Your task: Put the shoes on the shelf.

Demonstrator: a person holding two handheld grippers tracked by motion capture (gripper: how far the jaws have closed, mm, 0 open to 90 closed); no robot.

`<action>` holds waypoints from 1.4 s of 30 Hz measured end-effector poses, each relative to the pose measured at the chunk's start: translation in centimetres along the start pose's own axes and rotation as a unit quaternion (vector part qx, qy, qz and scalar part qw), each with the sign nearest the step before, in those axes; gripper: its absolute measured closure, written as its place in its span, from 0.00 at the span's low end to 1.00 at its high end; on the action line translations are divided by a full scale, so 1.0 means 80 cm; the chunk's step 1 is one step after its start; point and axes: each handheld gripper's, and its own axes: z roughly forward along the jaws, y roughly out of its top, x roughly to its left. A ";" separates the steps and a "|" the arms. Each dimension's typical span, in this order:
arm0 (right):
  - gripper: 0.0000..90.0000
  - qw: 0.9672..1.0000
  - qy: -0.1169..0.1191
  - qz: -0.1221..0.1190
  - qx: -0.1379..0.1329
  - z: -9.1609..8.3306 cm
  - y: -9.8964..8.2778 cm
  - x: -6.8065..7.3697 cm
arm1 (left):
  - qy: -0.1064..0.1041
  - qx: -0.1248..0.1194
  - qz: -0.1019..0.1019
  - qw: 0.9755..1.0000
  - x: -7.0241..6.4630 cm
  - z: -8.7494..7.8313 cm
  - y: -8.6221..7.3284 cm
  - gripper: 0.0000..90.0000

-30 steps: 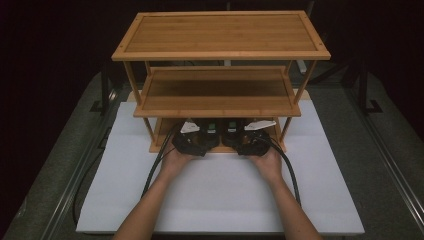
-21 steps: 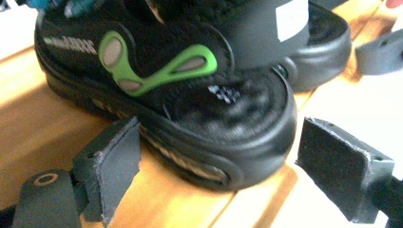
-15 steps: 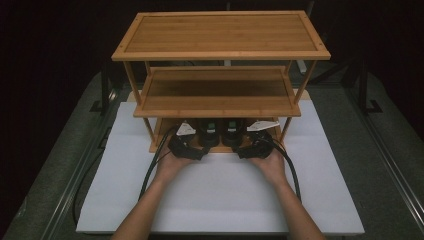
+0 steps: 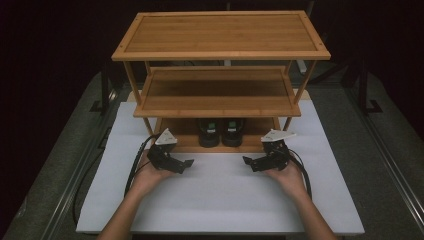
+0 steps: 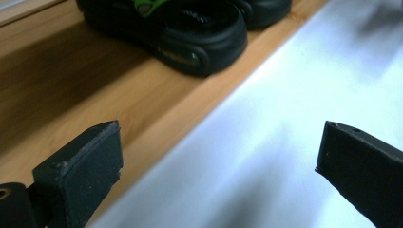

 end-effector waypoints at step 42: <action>0.02 0.992 -0.094 0.043 0.066 -0.119 -0.137 -0.022 | 0.055 0.043 -0.032 0.997 -0.005 -0.122 -0.155 0.01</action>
